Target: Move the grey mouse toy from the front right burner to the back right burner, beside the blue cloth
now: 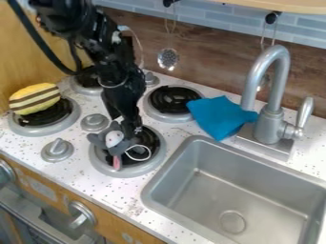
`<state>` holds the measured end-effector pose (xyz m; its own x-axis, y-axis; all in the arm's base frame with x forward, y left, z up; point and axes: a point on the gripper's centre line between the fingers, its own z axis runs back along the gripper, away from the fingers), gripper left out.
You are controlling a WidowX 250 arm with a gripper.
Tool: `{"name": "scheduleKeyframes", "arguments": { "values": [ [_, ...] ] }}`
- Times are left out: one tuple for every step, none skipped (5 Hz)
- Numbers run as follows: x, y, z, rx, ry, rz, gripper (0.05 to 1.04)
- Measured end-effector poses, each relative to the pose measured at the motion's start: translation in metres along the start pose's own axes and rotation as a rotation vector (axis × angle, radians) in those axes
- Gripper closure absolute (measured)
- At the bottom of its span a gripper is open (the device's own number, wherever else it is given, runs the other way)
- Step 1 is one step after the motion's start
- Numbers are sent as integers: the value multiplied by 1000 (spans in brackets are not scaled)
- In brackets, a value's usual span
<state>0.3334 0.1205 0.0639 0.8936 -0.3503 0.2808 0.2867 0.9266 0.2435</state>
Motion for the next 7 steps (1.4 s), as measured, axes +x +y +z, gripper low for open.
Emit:
{"name": "scheduleKeyframes", "arguments": {
  "values": [
    [-7, -2, -2, -12, 22, 2, 83],
    [-19, -14, -8, -44, 49, 22, 83],
    [-21, -20, -11, -45, 58, 38, 134],
    [-21, -22, -16, -31, 80, 39, 346],
    [-22, -20, -17, 2, 87, 47, 503],
    [-19, -22, -16, 11, 91, 32, 547],
    [-16, -26, -14, 18, 112, -2, 549]
  ]
}}
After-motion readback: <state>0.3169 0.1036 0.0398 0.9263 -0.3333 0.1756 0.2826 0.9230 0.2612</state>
